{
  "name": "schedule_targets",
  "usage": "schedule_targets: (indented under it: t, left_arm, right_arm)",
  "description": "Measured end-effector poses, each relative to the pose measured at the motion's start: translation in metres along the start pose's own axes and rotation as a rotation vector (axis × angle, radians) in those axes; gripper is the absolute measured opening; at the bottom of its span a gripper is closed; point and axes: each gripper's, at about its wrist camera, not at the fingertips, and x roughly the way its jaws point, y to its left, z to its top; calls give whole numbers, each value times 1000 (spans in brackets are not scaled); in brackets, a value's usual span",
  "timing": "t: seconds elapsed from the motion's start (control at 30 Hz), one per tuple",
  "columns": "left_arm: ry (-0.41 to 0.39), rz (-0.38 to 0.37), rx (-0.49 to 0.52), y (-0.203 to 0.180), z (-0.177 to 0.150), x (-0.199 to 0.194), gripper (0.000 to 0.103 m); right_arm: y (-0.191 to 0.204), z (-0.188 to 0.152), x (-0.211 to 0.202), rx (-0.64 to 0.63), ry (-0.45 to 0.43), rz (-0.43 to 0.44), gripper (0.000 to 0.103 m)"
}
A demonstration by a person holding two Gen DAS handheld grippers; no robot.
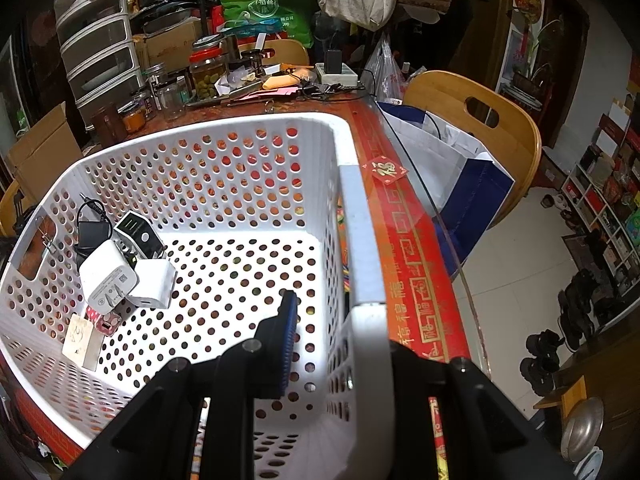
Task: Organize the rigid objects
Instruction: 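Grasp the teal-and-grey charger with the left tool and lift it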
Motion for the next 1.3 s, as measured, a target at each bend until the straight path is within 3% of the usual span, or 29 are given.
schedule_targets:
  t: [0.4,0.57,0.83,0.9,0.97,1.17,1.3]
  left_arm:
    - [0,22,32,-30,-7,61,103]
    - [-9,-16,-2,-24,-6,69,103]
    - [-79,-12,-8,-22,-10,67,102]
    - [-101,-8,-13,-21,-12,63,91]
    - [-133,-10,-7,-22,-13,57,60]
    - [-183,58,38,-29,-19,50,60]
    - [-257,97,23,-28,-21,35,60]
  right_arm:
    - [0,1,0,1,1,-5,22]
    - [-1,1,0,1,0,-8,22]
    - [-2,3,1,-3,-2,-25,22]
    - [-1,3,2,-4,-2,-30,22]
    - [-1,3,2,-4,-3,-30,22]
    - [-1,3,2,-3,-2,-31,22]
    - [-2,3,3,-4,1,-30,22]
